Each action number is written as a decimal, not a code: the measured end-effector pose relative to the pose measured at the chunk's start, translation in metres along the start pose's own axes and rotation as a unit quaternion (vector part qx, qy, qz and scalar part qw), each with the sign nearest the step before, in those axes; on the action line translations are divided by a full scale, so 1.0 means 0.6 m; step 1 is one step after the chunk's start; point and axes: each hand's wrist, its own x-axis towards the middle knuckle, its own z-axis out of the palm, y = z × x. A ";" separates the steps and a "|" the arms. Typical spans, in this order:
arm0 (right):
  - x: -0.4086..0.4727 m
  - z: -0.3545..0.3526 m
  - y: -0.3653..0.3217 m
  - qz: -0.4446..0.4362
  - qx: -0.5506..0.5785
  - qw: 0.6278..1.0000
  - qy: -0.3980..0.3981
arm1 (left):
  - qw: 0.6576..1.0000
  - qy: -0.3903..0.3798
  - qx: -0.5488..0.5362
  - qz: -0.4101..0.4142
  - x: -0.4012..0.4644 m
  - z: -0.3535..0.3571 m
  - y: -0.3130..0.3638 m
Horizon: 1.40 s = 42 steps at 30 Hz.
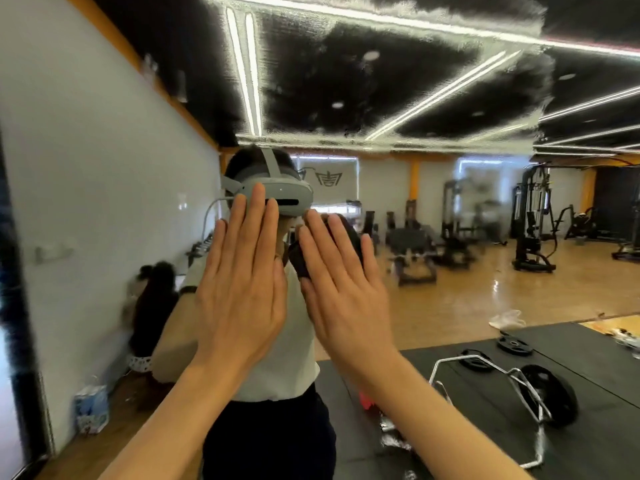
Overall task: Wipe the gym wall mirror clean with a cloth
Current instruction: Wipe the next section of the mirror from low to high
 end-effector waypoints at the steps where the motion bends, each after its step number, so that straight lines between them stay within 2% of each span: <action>1: 0.000 -0.010 0.024 -0.048 -0.009 0.999 -0.016 | 1.000 -0.001 0.002 -0.001 0.000 0.000 -0.001; 2: -0.003 -0.021 0.056 -0.063 -0.018 0.998 -0.024 | 1.000 -0.002 0.003 -0.004 -0.001 0.000 0.000; 3: -0.009 -0.031 0.093 -0.037 -0.018 0.999 -0.025 | 1.000 -0.002 0.003 -0.006 0.000 0.001 0.000; 5: -0.031 -0.048 0.167 0.107 -0.003 0.994 -0.008 | 1.000 -0.003 0.009 -0.007 0.000 0.001 0.001; 7: -0.047 -0.051 0.208 0.256 0.016 0.965 0.050 | 1.000 -0.004 0.012 -0.006 0.000 0.001 0.002; 10: -0.016 -0.028 0.158 0.372 0.053 0.917 0.135 | 1.000 -0.003 0.019 -0.003 0.000 0.001 0.002; 12: 0.024 -0.010 0.078 0.348 0.064 0.924 0.144 | 1.000 -0.004 0.022 -0.005 0.000 0.001 0.003; 15: 0.051 0.001 -0.013 0.144 0.059 0.986 0.062 | 1.000 -0.007 0.022 -0.005 0.000 0.001 0.003; 17: 0.047 -0.008 0.020 0.026 0.047 0.998 0.014 | 1.000 -0.007 0.022 -0.005 0.000 0.002 0.003; 18: 0.041 -0.017 0.055 0.010 0.036 0.999 0.007 | 1.000 -0.007 0.022 -0.006 0.000 0.002 0.003; 19: 0.033 -0.025 0.094 0.034 0.028 0.999 0.010 | 1.000 -0.007 0.022 -0.007 0.000 0.002 0.003; 20: 0.022 -0.032 0.133 0.094 0.027 0.995 0.024 | 1.000 -0.007 0.023 -0.007 0.001 0.002 0.003; 22: 0.007 -0.043 0.192 0.252 0.040 0.964 0.077 | 1.000 -0.008 0.025 -0.005 0.001 0.001 0.003; 24: 0.018 -0.040 0.183 0.338 0.044 0.932 0.125 | 1.000 -0.009 0.026 -0.006 0.001 0.001 0.003; 26: 0.053 -0.026 0.121 0.313 0.046 0.939 0.136 | 1.000 -0.010 0.024 -0.010 0.001 0.000 0.004; 30: 0.128 0.011 -0.015 0.089 0.063 0.991 0.082 | 1.000 -0.004 0.014 -0.012 0.003 0.000 0.005; 33: 0.140 0.002 0.026 -0.021 0.054 0.997 0.049 | 1.000 -0.002 0.012 -0.019 0.004 0.000 0.006; 35: 0.131 -0.019 0.099 0.008 0.019 0.999 0.050 | 1.000 -0.005 0.012 -0.019 0.006 -0.002 0.005; 37: 0.115 -0.041 0.179 0.120 0.007 0.990 0.073 | 1.000 -0.008 0.000 -0.023 0.007 -0.005 0.007; 39: 0.101 -0.056 0.229 0.242 0.016 0.965 0.102 | 0.999 -0.011 -0.016 -0.025 0.007 -0.008 0.008; 41: 0.109 -0.054 0.213 0.308 0.009 0.942 0.135 | 0.999 -0.013 -0.023 -0.024 0.007 -0.011 0.008; 42: 0.123 -0.048 0.184 0.306 0.004 0.941 0.147 | 0.999 -0.013 -0.022 -0.023 0.006 -0.011 0.008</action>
